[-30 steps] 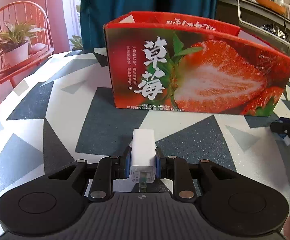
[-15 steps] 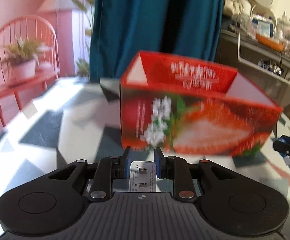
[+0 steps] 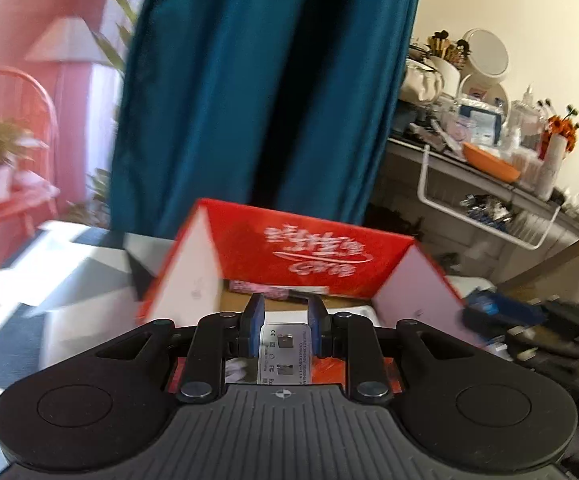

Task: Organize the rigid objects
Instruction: 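Carry the white charger with the left gripper while the right gripper carries the blue charger into the box, then open both grippers to drop the chargers into the box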

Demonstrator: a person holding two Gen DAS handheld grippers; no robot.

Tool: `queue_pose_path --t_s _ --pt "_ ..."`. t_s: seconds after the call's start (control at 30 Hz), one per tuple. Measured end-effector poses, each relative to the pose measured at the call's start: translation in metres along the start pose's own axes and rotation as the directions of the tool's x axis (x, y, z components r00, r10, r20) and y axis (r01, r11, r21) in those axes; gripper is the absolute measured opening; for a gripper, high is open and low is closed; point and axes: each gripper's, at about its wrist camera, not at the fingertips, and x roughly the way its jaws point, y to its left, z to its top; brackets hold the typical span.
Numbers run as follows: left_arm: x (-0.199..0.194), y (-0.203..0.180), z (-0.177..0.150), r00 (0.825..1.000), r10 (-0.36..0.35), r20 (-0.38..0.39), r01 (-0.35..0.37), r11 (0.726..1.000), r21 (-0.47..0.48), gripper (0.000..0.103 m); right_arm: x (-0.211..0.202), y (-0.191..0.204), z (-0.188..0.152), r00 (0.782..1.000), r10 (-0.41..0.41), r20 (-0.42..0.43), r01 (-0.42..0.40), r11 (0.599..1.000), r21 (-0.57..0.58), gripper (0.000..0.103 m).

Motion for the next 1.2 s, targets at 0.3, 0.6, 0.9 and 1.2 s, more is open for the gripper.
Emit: queue_pose_path --t_s 0.3,0.6,0.9,1.2 --pt "0.056 -0.021 0.015 0.997 -0.064 -0.044 0.067 0.995 0.078 0.025 0.050 -0.006 -0.006 0.996 -0.021 -0.085 0.026 0.998 0.055 0.028" --pt "0.113 -0.006 0.010 0.977 -0.059 -0.203 0.058 0.998 -0.010 0.025 0.065 -0.015 -0.017 0.992 -0.006 -0.126 0.016 0.996 0.082 0.026" --pt "0.067 0.005 0.028 0.993 -0.046 -0.111 0.048 0.999 0.018 0.099 0.050 -0.016 0.002 0.993 0.022 -0.118 -0.008 0.993 0.118 0.066" --pt "-0.042 0.009 0.054 0.995 0.100 -0.006 -0.100 0.993 0.068 0.103 -0.010 0.005 0.056 0.998 0.034 -0.050 -0.026 0.989 0.149 0.103"
